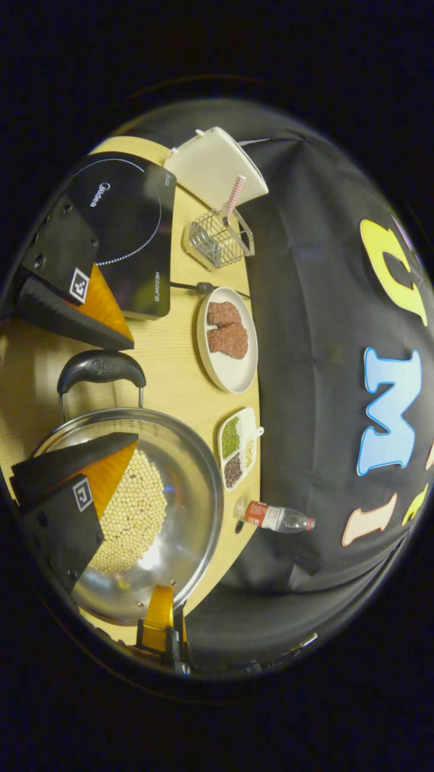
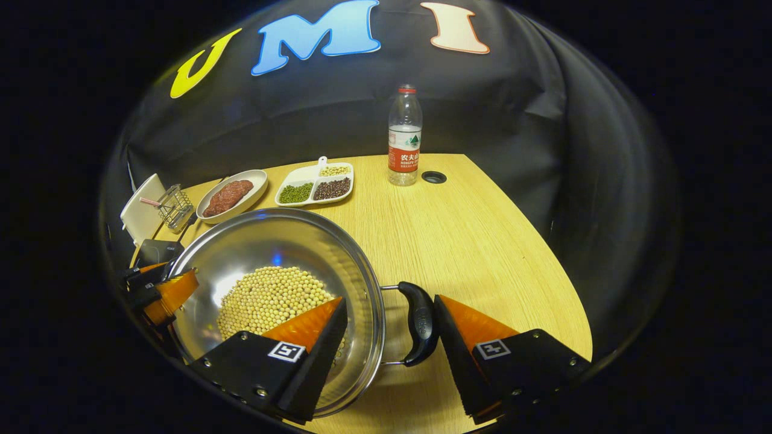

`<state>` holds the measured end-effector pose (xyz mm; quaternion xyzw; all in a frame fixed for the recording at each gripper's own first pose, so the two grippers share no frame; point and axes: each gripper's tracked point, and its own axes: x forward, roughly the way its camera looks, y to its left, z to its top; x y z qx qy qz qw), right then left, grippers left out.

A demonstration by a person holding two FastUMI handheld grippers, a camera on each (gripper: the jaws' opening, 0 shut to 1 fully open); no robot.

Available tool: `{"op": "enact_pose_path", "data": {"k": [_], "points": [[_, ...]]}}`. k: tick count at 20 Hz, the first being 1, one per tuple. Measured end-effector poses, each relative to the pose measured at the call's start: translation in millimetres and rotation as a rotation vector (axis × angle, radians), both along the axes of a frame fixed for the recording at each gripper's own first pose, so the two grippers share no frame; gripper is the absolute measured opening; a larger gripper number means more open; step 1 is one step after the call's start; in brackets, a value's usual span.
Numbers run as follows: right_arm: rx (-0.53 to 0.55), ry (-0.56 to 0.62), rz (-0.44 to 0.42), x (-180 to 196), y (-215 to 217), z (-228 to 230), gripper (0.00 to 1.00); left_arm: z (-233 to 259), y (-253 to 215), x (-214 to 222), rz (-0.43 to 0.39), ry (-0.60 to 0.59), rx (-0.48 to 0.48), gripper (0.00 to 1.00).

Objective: First push the handle of the pot to place it horizontally, then grasp the pot with both hands and set it on the induction cooktop.

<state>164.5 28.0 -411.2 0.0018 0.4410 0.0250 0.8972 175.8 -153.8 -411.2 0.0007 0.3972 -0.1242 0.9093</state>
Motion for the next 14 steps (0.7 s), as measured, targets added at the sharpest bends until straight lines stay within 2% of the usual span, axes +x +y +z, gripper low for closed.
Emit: {"op": "enact_pose_path", "data": {"k": [3,4,5,6,7,8,10,12,13,14], "points": [[0.020,0.012,-0.014,-2.4,-3.5,-0.1,0.71,-4.3,1.3,-3.1,0.003,0.015,0.010,0.91],[0.022,0.020,-0.020,-4.6,-5.1,-1.5,0.71,-4.7,0.5,-4.4,0.001,0.021,0.008,0.84],[0.031,0.019,-0.023,-2.8,-5.6,-4.5,0.71,-3.5,0.2,-5.4,-0.001,0.020,0.004,0.83],[0.027,0.017,-0.019,-3.3,-6.1,-2.6,0.63,-4.0,-1.6,-3.5,0.002,0.015,0.007,0.82],[0.014,0.012,-0.006,-3.9,-5.3,-1.8,0.62,-4.5,-1.3,-2.6,0.004,0.012,0.016,0.70],[0.004,0.013,0.006,-3.0,-5.6,-3.2,0.61,-5.2,-1.7,-1.4,0.006,0.009,0.021,0.73],[0.008,0.021,0.006,-5.6,-4.6,-0.1,0.54,-4.3,-3.0,-0.1,0.006,0.003,0.014,0.72],[0.004,0.007,-0.005,-6.5,-5.8,0.2,0.54,-3.0,-2.9,0.2,0.000,0.001,0.018,0.69],[-0.017,0.004,0.005,-5.8,-4.8,1.3,0.46,-2.5,-3.5,-0.5,-0.002,0.002,0.025,0.71],[-0.024,0.001,0.010,-7.3,-6.8,3.5,0.46,-2.7,-3.1,-0.3,0.002,-0.001,0.028,0.63]]}}
